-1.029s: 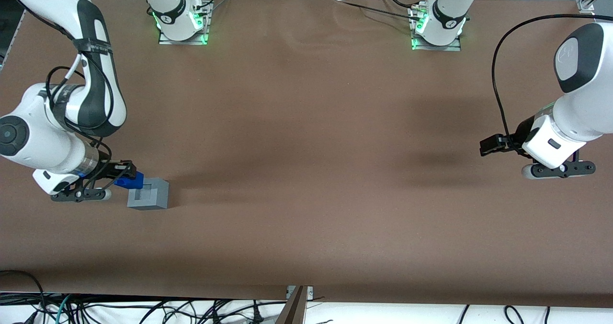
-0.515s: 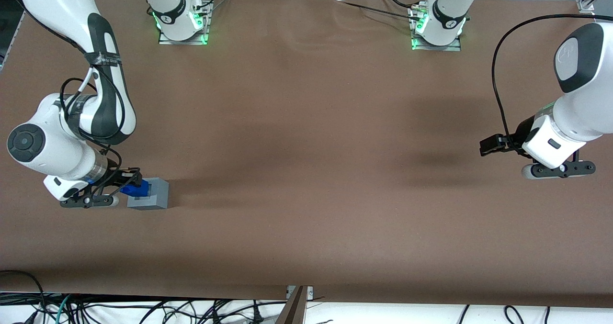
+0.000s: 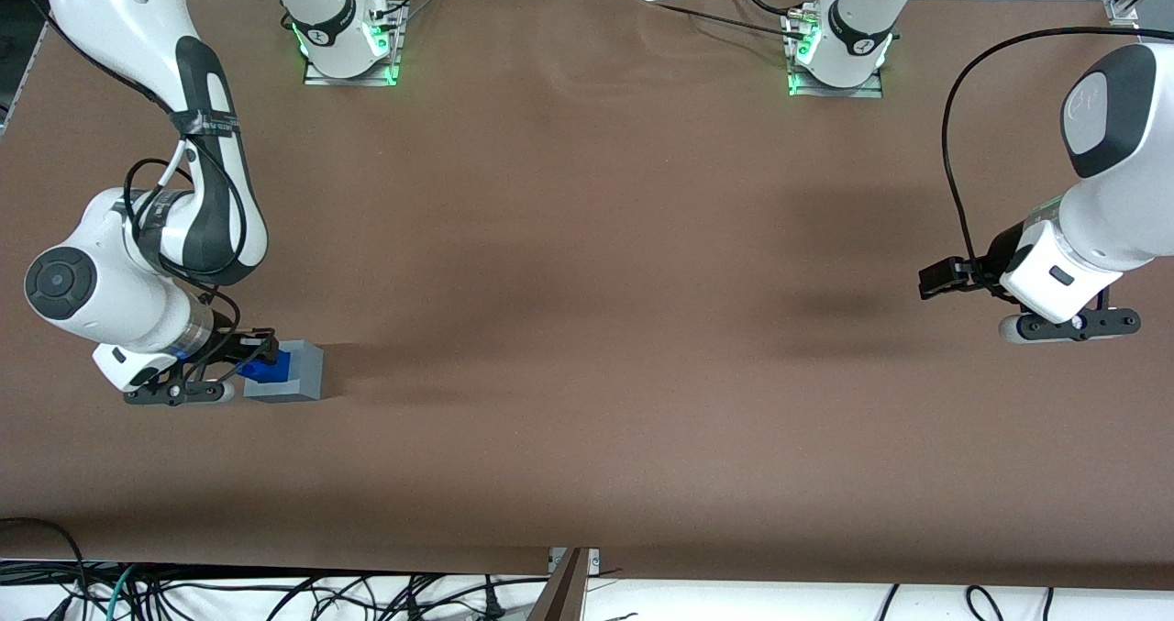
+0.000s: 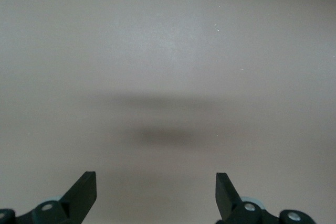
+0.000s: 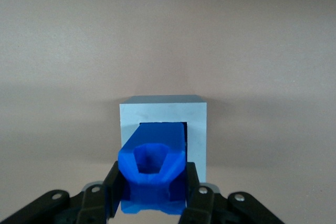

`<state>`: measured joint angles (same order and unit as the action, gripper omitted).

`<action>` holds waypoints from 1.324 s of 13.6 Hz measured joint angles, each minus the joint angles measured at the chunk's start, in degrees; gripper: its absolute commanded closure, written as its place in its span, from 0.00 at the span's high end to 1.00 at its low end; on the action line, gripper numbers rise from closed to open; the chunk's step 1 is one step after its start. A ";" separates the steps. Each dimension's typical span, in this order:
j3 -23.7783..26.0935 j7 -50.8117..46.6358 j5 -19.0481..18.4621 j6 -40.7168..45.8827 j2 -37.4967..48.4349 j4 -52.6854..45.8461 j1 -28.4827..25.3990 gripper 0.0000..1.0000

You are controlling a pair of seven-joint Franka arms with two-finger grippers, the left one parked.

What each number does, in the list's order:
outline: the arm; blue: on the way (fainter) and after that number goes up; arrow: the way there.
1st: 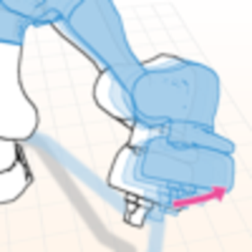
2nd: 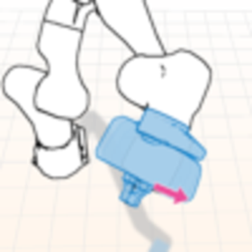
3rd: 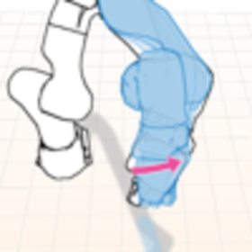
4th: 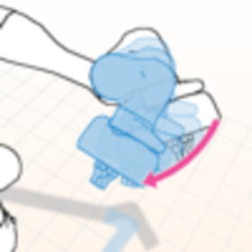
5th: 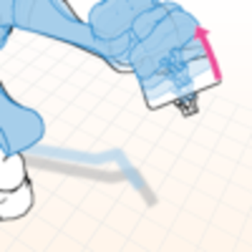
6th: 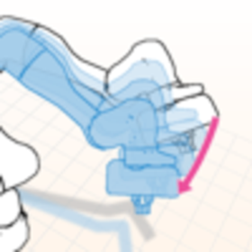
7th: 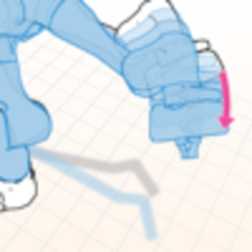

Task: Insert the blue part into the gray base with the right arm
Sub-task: 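Lower the blue part into the gray base socket and press, then open the right gripper and raise it off the blue part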

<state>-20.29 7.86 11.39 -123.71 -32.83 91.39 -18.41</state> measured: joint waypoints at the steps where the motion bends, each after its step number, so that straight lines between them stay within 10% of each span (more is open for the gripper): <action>1: 0.00 0.00 0.22 -0.27 -0.03 0.00 0.00 0.46; 2: 0.00 0.00 0.58 -0.56 -0.09 0.00 0.00 0.76; 5: 0.00 0.39 2.46 -1.47 -0.72 0.00 0.01 0.97; 12: 0.02 0.98 2.90 -0.46 -0.78 -1.55 -0.20 0.99; 18: -0.02 -1.44 0.31 21.17 12.22 -5.64 -1.46 0.99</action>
<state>-20.31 6.42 11.70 -102.54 -20.61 85.75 -19.86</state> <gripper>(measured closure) 0.009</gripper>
